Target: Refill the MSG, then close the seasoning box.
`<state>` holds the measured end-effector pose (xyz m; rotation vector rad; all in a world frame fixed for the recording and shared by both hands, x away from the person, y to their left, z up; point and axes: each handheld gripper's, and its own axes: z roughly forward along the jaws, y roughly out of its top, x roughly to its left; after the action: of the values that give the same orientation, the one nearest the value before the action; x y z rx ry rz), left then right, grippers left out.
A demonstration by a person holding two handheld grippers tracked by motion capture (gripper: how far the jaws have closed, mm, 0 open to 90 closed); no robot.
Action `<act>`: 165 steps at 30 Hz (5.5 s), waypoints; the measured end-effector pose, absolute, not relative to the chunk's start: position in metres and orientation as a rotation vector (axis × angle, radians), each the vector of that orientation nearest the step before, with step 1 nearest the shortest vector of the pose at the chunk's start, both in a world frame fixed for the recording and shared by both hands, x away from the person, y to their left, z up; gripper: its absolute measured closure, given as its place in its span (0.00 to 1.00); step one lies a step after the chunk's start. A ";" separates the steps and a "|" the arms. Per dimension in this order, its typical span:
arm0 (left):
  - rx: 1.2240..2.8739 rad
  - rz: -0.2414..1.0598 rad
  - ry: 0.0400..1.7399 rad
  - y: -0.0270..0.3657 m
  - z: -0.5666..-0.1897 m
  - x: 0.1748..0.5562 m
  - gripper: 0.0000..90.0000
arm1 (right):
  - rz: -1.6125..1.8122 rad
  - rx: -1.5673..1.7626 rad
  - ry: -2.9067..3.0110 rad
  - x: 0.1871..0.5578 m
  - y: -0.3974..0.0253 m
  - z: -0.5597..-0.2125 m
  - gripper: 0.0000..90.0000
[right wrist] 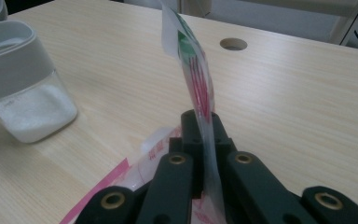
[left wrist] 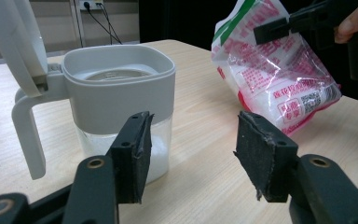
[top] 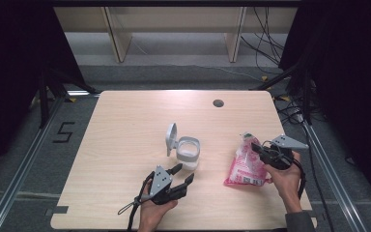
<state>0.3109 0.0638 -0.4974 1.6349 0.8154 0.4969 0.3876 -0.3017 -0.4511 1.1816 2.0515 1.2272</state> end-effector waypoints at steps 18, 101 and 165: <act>1.634 0.510 0.812 0.070 -0.496 0.313 0.48 | 1.187 1.276 2.034 0.386 -0.304 -0.461 1.00; 1.548 0.608 0.945 0.123 -0.478 0.325 0.43 | 1.347 1.176 2.085 0.346 -0.252 -0.464 0.30; 1.603 0.649 0.860 0.111 -0.449 0.367 0.99 | 1.348 1.100 2.150 0.335 -0.247 -0.469 0.33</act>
<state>0.3668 0.1112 -0.4486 1.6032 0.8596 0.6488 0.3349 -0.2472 -0.4686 1.1001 2.1503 1.3479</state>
